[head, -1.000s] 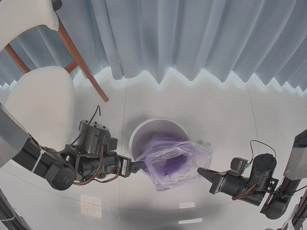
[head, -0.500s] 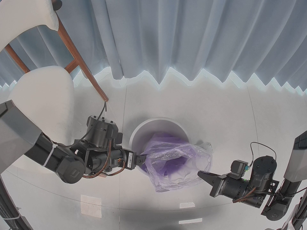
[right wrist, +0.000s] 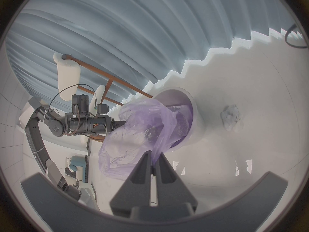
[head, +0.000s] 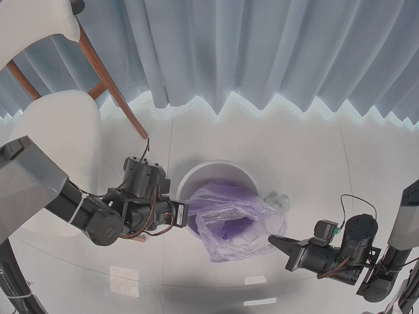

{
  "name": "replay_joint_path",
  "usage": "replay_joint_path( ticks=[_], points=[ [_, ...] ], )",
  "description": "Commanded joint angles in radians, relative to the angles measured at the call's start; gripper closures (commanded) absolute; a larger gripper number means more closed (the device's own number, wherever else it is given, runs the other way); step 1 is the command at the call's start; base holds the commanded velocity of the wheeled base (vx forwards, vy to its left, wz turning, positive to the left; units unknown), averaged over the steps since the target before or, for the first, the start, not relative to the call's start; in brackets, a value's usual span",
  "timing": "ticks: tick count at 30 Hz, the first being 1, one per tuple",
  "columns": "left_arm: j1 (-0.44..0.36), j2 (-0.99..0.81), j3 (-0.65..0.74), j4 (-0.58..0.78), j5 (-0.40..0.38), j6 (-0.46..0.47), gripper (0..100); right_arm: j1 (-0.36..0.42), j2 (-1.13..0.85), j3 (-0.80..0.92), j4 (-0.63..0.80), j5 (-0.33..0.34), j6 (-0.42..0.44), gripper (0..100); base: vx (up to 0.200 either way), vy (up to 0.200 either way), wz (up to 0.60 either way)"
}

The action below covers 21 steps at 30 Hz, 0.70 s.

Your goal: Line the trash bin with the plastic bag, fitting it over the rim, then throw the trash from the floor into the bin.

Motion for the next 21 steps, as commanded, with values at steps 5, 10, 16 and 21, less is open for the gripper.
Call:
replay_joint_path(
  ticks=[5, 10, 16, 21],
  points=[
    [0.06, -0.03, -0.102, -0.031, -0.022, 0.0, 100, -0.073, -0.012, -0.101, -0.009, 0.055, 0.001, 100, 0.0, 0.0, 0.0],
    [0.066, -0.022, -0.237, 0.008, -0.052, 0.0, 100, -0.153, -0.003, -0.162, 0.011, 0.13, -0.037, 100, 0.0, 0.0, 0.0],
    [0.066, -0.017, -0.413, 0.215, -0.052, 0.0, 100, -0.248, -0.012, -0.254, 0.114, 0.175, -0.054, 100, 0.0, 0.0, 0.0],
    [0.061, 0.05, -0.534, 0.255, -0.038, 0.004, 100, -0.318, -0.013, -0.338, 0.214, 0.178, -0.054, 100, 0.0, 0.0, 0.0]
  ],
)
